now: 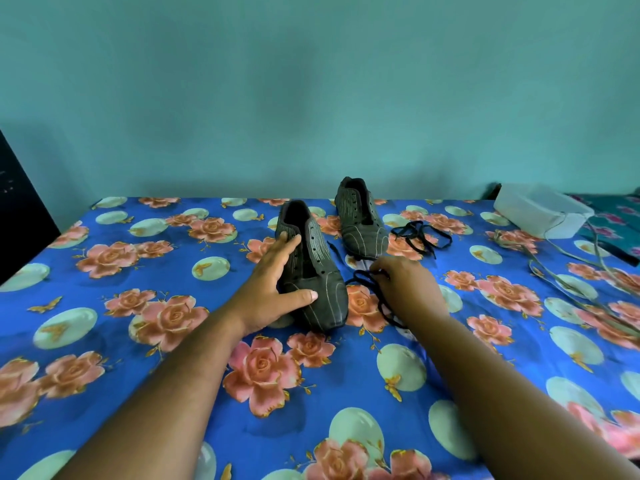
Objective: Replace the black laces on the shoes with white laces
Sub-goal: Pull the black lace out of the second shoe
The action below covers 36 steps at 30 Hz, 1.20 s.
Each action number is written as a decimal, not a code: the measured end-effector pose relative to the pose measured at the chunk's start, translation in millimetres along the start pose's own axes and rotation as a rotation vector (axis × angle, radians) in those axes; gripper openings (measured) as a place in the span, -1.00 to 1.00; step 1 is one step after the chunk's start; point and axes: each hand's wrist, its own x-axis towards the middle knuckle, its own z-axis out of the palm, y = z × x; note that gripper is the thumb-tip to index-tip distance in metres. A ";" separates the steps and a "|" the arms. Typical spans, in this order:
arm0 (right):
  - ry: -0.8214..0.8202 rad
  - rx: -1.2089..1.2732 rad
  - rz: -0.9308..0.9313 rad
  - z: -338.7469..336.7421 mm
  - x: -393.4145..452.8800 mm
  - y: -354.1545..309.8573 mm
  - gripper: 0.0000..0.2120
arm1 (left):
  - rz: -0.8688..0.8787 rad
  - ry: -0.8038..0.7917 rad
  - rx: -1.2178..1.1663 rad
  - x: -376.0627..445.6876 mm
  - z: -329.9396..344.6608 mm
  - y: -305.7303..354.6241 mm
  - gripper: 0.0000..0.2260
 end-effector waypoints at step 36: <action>-0.009 -0.048 0.154 -84.1 -27.7 87.9 -0.65 | -0.005 -0.126 1.121 56.5 132.4 95.1 -0.58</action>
